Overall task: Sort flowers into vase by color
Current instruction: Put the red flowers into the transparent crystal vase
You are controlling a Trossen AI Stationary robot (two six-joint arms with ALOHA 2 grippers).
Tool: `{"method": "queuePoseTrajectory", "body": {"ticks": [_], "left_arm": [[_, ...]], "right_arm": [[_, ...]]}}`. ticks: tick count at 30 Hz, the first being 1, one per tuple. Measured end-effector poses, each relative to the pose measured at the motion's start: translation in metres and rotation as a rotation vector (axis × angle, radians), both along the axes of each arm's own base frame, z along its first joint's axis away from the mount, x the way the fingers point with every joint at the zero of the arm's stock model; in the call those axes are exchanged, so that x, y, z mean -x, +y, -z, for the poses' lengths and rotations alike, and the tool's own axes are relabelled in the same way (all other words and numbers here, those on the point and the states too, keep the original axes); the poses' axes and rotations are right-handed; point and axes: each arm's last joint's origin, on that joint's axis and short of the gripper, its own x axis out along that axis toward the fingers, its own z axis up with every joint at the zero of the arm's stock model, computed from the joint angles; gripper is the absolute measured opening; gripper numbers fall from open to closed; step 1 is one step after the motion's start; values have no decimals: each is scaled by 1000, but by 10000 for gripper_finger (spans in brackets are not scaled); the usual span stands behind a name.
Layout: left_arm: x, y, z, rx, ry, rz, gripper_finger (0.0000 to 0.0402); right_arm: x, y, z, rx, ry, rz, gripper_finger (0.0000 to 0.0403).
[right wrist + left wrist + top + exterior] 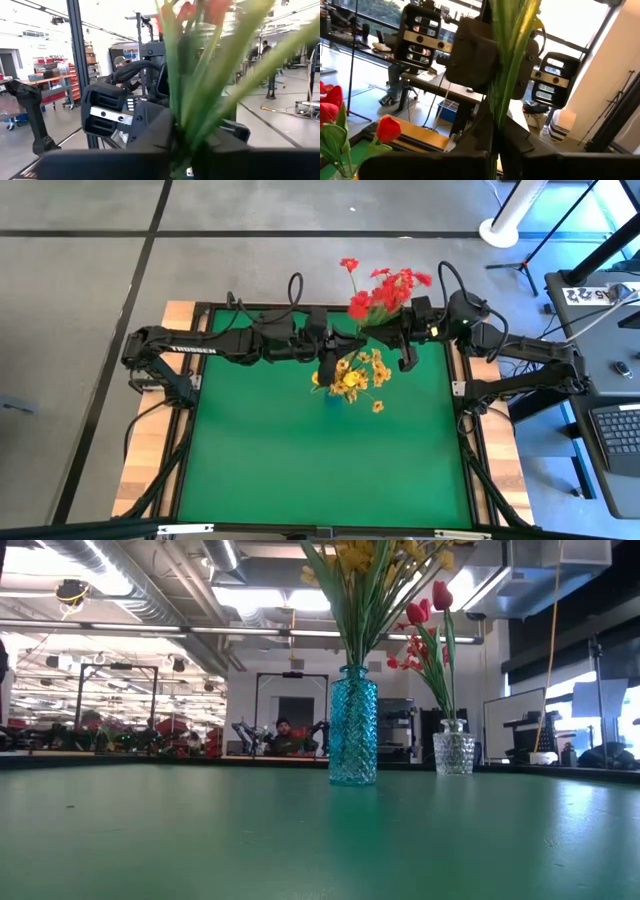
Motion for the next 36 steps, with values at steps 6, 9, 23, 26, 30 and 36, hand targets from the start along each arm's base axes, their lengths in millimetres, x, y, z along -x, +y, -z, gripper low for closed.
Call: {"method": "queuePoseTrajectory", "body": {"ticks": [6, 9, 23, 26, 30, 36], "left_arm": [[0, 0, 0, 1, -2, -19, 31], [1, 0, -3, 1, 20, -4, 55], [27, -19, -69, -123, 136, -165, 147], [32, -21, -68, -164, 219, -284, 151], [36, -16, -60, -193, 328, -416, 152], [42, -2, -51, -234, 451, -574, 150]], "right_arm": [[4, 1, -2, -1, -4, 6, 19], [11, 2, -7, 2, -28, 27, 7], [79, 9, -35, 74, -139, 323, 3], [91, 8, -32, 76, -84, 450, 3], [97, 6, -25, 113, 16, 567, 2], [98, 3, -23, 135, 53, 690, 1]]}}
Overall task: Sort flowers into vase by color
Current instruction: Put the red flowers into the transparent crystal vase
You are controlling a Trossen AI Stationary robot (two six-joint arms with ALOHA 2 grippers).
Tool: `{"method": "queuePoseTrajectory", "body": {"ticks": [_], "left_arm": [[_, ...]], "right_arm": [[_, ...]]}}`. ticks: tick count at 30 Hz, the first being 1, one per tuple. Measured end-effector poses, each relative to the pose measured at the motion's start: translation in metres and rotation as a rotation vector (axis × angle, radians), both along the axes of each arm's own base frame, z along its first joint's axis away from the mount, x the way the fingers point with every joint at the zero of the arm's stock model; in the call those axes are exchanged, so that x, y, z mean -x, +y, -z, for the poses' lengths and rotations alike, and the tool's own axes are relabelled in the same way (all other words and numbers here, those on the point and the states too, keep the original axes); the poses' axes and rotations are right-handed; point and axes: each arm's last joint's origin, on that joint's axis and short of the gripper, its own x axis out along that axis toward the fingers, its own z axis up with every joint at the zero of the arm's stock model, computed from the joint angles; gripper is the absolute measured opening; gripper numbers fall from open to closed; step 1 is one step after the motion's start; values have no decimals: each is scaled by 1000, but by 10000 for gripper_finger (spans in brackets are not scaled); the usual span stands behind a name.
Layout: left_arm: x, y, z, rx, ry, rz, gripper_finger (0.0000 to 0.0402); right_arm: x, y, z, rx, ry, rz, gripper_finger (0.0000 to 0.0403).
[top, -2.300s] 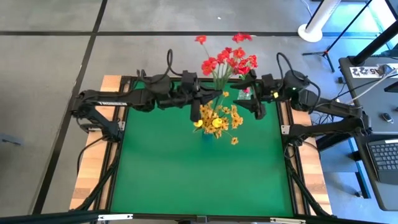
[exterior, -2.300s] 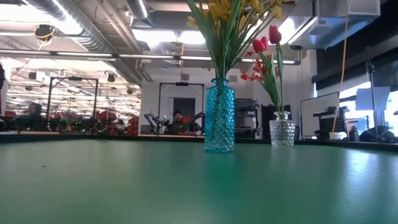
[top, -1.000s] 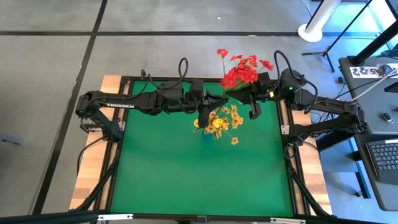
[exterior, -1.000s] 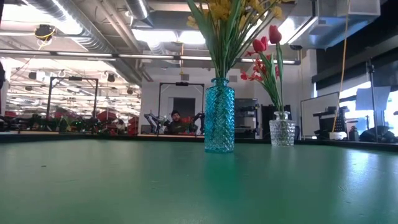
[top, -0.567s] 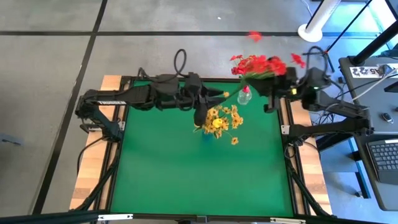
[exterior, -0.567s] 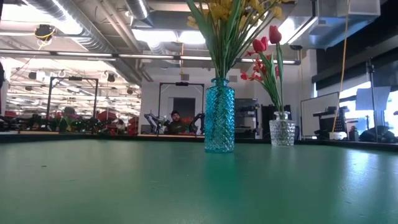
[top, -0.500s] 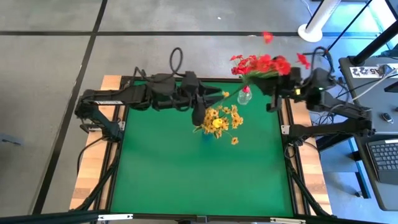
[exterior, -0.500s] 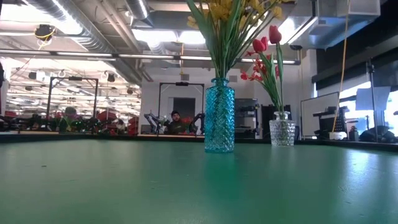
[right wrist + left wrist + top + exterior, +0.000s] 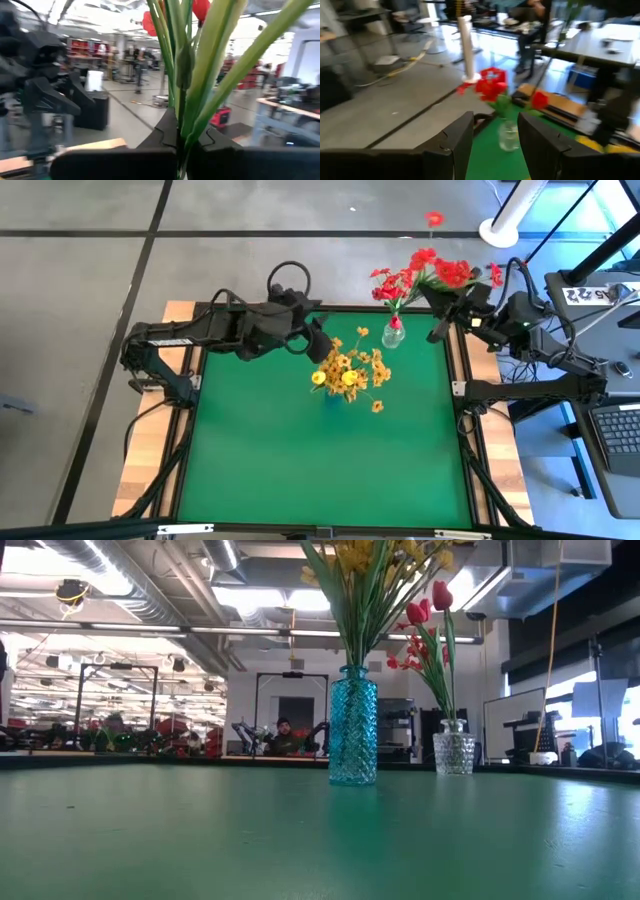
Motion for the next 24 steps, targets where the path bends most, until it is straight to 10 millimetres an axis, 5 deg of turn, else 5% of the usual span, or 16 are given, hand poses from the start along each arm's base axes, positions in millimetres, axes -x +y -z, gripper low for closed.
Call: {"method": "queuePoseTrajectory", "body": {"ticks": [12, 24], "left_arm": [[12, 12, 16, 15, 132, -177, 124], [13, 20, 47, 57, 223, -247, 67]], "right_arm": [[-6, -12, 17, 14, 236, 410, 1], [-15, -36, 77, -96, 475, 379, 1]]}}
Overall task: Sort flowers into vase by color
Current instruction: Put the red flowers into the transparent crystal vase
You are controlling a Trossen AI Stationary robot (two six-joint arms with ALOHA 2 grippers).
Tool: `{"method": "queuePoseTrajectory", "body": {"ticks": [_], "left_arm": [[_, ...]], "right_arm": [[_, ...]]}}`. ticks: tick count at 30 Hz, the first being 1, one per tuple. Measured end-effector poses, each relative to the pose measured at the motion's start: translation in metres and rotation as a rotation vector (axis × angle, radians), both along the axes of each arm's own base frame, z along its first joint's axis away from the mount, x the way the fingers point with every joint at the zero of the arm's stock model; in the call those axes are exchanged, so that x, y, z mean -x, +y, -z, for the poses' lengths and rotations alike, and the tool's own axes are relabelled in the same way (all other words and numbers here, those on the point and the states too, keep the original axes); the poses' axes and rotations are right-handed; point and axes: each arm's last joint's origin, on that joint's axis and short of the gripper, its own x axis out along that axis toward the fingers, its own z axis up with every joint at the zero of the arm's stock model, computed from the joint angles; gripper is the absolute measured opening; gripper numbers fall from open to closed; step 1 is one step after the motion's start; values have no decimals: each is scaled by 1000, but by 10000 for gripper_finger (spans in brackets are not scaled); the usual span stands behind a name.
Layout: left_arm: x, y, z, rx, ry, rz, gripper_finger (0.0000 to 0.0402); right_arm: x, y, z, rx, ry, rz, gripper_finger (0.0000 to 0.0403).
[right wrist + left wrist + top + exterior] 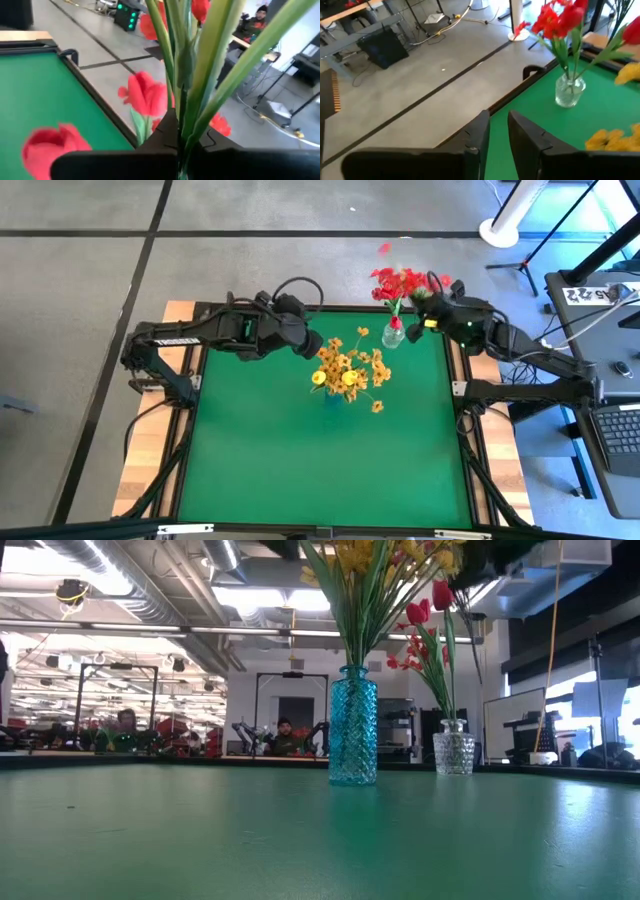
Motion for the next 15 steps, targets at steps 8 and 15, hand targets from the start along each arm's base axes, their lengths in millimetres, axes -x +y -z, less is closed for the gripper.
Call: {"method": "queuePoseTrajectory", "body": {"ticks": [8, 15], "left_arm": [[23, 21, 41, 35, 6, -114, 30], [60, 29, 63, 88, -206, -36, 5]], "right_arm": [[17, -24, 49, -15, -107, -6, 1], [23, -33, 69, -6, -211, -76, 1]]}}
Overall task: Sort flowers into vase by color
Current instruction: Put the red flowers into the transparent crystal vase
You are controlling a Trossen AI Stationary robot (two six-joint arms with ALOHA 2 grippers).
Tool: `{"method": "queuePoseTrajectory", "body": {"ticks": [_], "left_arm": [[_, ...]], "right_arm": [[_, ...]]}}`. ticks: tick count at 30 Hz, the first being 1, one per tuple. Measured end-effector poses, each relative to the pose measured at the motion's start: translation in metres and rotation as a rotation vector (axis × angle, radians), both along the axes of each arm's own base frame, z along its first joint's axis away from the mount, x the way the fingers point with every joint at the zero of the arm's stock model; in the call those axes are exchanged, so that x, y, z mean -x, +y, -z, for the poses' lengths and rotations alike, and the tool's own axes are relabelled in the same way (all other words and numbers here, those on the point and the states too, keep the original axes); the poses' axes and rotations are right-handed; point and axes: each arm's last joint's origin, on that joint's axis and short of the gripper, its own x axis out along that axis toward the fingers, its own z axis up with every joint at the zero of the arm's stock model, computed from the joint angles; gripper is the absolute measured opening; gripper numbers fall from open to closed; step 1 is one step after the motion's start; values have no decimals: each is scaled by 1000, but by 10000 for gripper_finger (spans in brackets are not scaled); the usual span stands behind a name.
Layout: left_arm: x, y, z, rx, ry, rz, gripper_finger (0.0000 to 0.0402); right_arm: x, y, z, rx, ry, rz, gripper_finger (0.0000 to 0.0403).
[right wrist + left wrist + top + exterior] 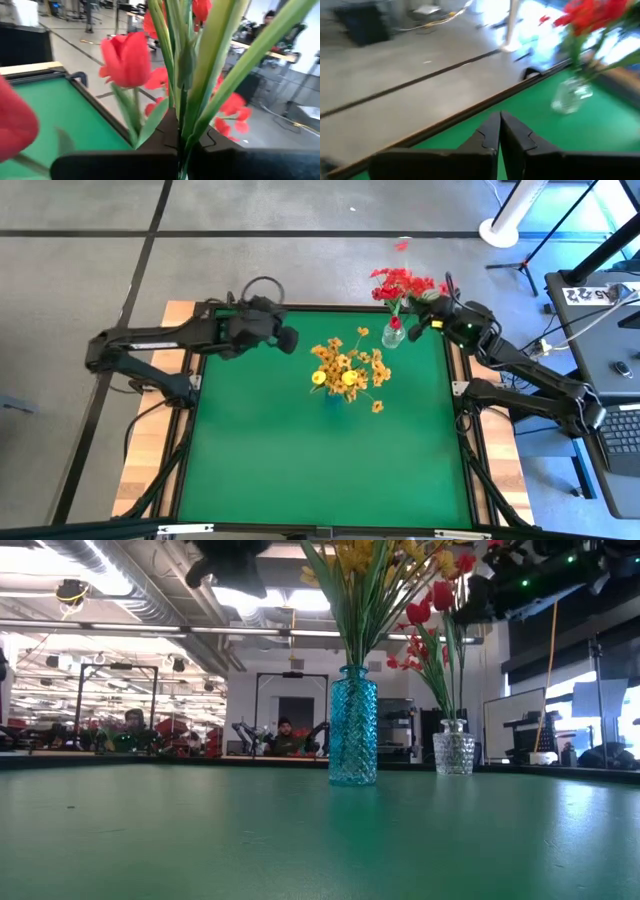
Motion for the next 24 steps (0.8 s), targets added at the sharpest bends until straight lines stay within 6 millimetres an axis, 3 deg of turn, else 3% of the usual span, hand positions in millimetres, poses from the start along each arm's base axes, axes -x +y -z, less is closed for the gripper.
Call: {"method": "queuePoseTrajectory", "body": {"ticks": [8, 16, 20, 24], "left_arm": [[20, -6, 41, -2, -207, 95, 2], [24, -13, 74, 28, -137, 113, 3], [25, -13, 79, 35, -129, 109, 3], [25, -13, 79, 37, -129, 111, 3]], "right_arm": [[-5, -5, 20, -14, 9, -6, 1], [-8, -7, 40, -83, 51, -13, 6], [-8, -8, 47, -106, 79, -12, 38], [-7, -8, 46, -99, 77, 13, 94]]}}
